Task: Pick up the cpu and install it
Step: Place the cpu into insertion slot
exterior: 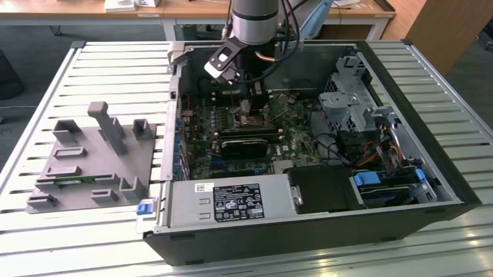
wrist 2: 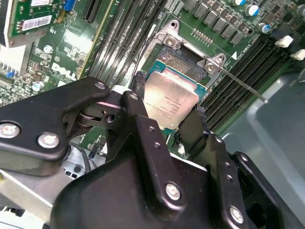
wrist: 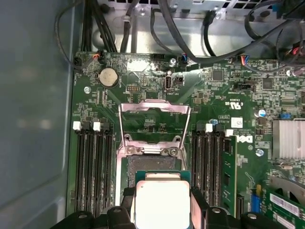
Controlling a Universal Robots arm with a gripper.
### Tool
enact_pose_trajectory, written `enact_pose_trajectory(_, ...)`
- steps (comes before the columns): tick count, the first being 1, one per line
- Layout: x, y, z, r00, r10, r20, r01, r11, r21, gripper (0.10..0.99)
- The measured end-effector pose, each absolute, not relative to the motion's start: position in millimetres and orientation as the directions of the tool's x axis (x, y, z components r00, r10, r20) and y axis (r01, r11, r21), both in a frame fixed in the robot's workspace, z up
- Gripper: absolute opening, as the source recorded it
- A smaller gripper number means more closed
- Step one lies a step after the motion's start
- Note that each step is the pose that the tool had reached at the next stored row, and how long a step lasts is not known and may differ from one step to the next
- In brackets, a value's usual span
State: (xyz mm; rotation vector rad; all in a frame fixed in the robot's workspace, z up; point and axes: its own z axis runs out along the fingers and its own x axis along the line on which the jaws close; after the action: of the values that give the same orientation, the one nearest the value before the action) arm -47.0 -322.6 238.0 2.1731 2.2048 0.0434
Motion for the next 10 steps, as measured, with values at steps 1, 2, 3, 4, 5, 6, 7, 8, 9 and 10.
enact_pose_trajectory(1,-47,-322,236,-0.014,1.000,-0.013,0.999,0.015,0.052,0.541)
enact_pose_trajectory(2,-46,-322,234,-0.014,1.000,-0.013,0.999,0.015,0.052,0.541)
enact_pose_trajectory(3,-46,-321,233,-0.014,1.000,-0.013,0.999,0.015,0.052,0.541)
enact_pose_trajectory(4,-46,-320,231,-0.014,1.000,-0.013,0.999,0.015,0.052,0.541)
enact_pose_trajectory(5,-46,-320,229,-0.014,1.000,-0.013,0.999,0.015,0.052,0.541)
enact_pose_trajectory(6,-46,-319,227,-0.014,1.000,-0.013,0.999,0.015,0.052,0.541)
enact_pose_trajectory(7,-46,-318,225,-0.014,1.000,-0.013,0.999,0.015,0.052,0.541)
enact_pose_trajectory(8,-46,-317,223,-0.014,1.000,-0.013,0.999,0.015,0.052,0.541)
enact_pose_trajectory(9,-46,-317,222,-0.014,1.000,-0.013,0.999,0.015,0.052,0.541)
enact_pose_trajectory(10,-46,-317,220,-0.014,1.000,-0.013,0.999,0.015,0.052,0.541)
